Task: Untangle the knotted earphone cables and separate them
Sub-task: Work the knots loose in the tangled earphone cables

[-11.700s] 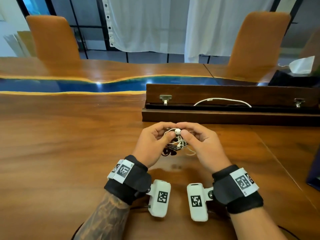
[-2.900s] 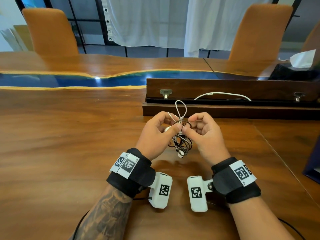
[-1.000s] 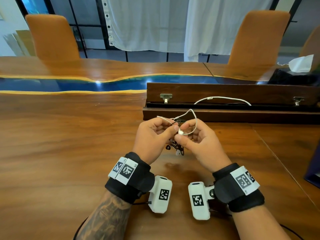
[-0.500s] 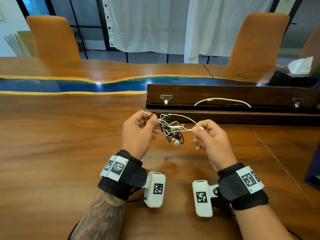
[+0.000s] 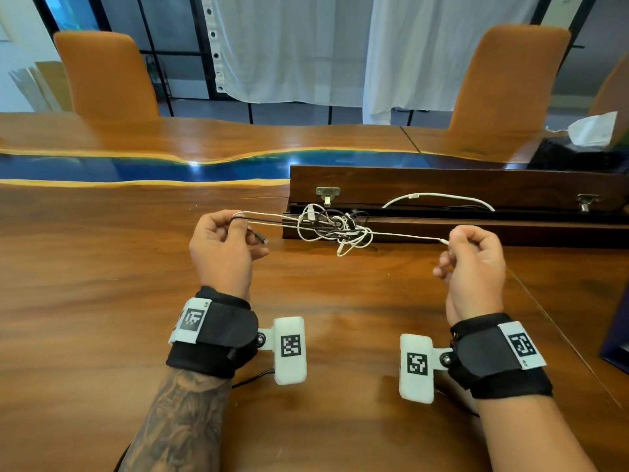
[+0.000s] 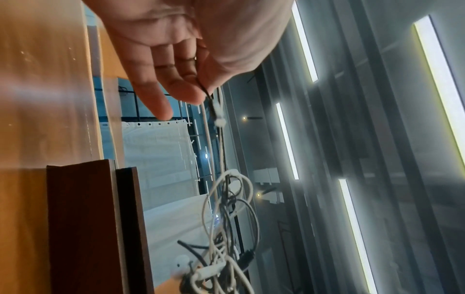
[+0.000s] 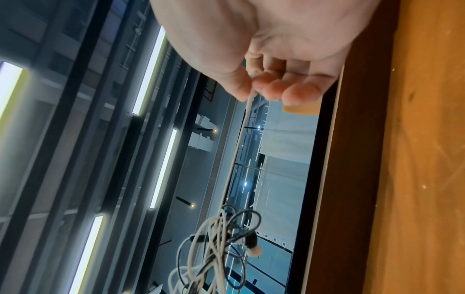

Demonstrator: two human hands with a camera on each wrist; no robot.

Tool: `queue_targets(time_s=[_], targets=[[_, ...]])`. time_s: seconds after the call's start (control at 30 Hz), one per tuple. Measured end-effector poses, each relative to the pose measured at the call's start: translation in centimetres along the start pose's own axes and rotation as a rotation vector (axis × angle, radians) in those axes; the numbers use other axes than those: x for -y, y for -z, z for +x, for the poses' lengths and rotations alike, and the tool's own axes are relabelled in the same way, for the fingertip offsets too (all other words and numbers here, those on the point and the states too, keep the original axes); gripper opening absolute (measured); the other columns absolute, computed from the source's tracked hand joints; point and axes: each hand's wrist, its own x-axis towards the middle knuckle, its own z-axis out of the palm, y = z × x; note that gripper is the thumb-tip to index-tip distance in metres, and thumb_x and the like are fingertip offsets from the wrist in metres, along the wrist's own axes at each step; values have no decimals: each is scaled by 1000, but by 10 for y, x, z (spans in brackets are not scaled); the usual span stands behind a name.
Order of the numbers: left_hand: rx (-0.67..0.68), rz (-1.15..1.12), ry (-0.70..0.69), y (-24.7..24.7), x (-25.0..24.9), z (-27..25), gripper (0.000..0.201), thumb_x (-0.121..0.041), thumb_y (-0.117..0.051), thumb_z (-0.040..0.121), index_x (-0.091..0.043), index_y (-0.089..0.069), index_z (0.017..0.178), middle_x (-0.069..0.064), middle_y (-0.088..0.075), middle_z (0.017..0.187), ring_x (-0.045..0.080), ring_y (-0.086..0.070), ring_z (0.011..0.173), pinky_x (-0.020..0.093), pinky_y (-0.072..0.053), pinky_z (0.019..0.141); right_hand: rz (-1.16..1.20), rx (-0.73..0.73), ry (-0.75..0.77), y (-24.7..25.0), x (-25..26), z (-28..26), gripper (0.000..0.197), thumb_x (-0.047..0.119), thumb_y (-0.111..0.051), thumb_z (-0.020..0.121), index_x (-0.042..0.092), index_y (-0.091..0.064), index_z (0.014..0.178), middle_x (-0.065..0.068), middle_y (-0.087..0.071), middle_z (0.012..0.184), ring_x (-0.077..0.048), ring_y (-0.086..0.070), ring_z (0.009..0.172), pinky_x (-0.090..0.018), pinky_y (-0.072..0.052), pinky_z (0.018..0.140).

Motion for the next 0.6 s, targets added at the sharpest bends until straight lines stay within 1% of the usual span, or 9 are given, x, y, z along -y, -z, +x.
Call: queue_targets(time_s=[0.07,0.17,0.3,0.33,0.4,0.43,0.5,0.57,0.6], targets=[[0,-33,25,-1,0,0,17,-3,-53,101,-18,-57,94,2,-60,73,10,-61,60,31,-57,51,-6,-16,-1,0,-1,1,10,20,-53,103,24,-60,110,7,-53,75,-7,-52,63,-27,-48,59],[136,-108,91,-7,-4,-8,13,-7,-49,103,-16,-54,97,1,-62,72,19,-66,66,33,-58,51,-16,43,-47,-3,-2,-3,11,21,-55,102,23,-66,103,9,-53,69,-9,-53,67,-30,-49,64],[413,-136,154,-18,-13,-24,13,-14,-42,107,-17,-52,99,5,-68,83,26,-74,82,35,-58,56,-180,249,-16,-8,-2,-11,16,21,-58,99,18,-70,89,1,-57,73,-16,-57,79,-36,-49,76],[470,-133,162,-20,-14,-28,14,-14,-41,107,-16,-52,98,7,-69,86,29,-74,87,36,-59,59,-241,322,10,-9,-2,-14,20,22,-58,99,15,-69,84,-2,-58,77,-15,-57,81,-35,-48,77],[572,-135,173,-24,-14,-35,19,-10,-40,106,-14,-54,95,10,-70,89,32,-72,93,40,-59,66,-357,439,71,-13,-2,-20,25,24,-61,98,12,-69,78,-2,-63,87,-5,-58,84,-31,-44,80],[612,-143,185,-26,-15,-38,21,-8,-39,106,-13,-55,93,11,-70,89,33,-71,95,42,-58,71,-395,472,92,-14,-3,-21,21,24,-64,97,14,-71,80,1,-66,96,-1,-59,89,-29,-44,83],[674,-185,218,-29,-15,-42,23,-8,-38,104,-11,-56,90,15,-71,92,37,-70,97,46,-56,78,-467,565,116,-16,-3,-21,10,21,-67,95,27,-74,98,11,-63,116,2,-56,106,-21,-42,89],[724,-271,269,-30,-17,-45,20,-11,-40,100,-11,-54,86,17,-70,92,41,-69,99,48,-56,78,-521,701,110,-18,-5,-23,37,14,-68,93,38,-64,122,18,-58,129,3,-52,119,-19,-42,94],[745,-318,298,-30,-18,-46,16,-13,-42,96,-10,-53,84,17,-70,92,42,-69,99,47,-56,78,-485,756,63,-20,-5,-25,50,8,-68,92,38,-59,131,16,-59,132,1,-54,121,-21,-45,96]])
